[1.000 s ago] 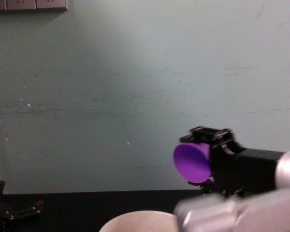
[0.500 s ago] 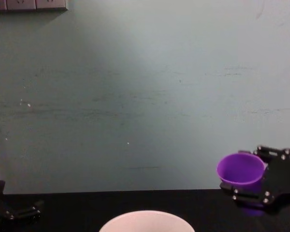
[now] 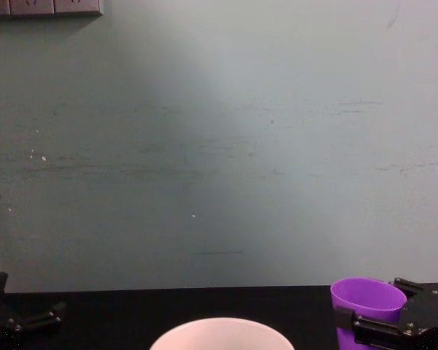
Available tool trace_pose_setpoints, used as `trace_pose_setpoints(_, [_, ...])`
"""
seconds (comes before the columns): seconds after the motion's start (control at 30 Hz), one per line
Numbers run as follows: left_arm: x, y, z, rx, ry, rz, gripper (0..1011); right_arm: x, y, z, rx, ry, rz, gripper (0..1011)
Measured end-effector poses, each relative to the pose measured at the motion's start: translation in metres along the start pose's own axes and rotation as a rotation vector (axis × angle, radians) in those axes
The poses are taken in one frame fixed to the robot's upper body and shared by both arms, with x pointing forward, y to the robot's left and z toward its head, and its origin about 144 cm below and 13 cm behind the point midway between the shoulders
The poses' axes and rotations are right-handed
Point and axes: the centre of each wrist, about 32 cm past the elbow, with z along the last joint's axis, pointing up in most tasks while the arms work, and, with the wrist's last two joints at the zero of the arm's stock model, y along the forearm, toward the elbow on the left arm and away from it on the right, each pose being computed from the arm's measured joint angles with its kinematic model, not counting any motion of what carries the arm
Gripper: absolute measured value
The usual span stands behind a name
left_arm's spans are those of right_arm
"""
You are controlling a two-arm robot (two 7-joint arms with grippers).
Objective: Pick up the cup and pour the mung beans from the cup into the bowl.
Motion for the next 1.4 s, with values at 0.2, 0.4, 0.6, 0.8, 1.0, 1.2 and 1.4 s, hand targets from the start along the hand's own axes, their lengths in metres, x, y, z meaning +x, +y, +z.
trace_pose_setpoints(0.2, [0.000,0.000,0.000,0.000,0.000,0.000,1000,0.000,-0.001,-0.007,-0.004,0.053,0.007,742])
trace_pose_setpoints(0.4, [0.000,0.000,0.000,0.000,0.000,0.000,1000,-0.002,-0.001,-0.012,-0.042,0.085,0.016,742])
trace_pose_setpoints(0.6, [0.000,0.000,0.000,0.000,0.000,0.000,1000,-0.002,-0.001,-0.012,-0.046,0.087,0.015,742])
trace_pose_setpoints(0.8, [0.000,0.000,0.000,0.000,0.000,0.000,1000,-0.001,-0.001,-0.011,-0.042,0.083,0.014,784])
trace_pose_setpoints(1.0, [0.000,0.000,0.000,0.000,0.000,0.000,1000,-0.001,-0.001,-0.011,-0.039,0.080,0.014,932])
trace_pose_setpoints(1.2, [0.000,0.000,0.000,0.000,0.000,0.000,1000,-0.001,-0.003,0.003,-0.007,0.055,0.014,1002])
trace_pose_setpoints(1.4, [0.000,0.000,0.000,0.000,0.000,0.000,1000,-0.004,-0.011,0.032,0.048,0.040,-0.026,1002])
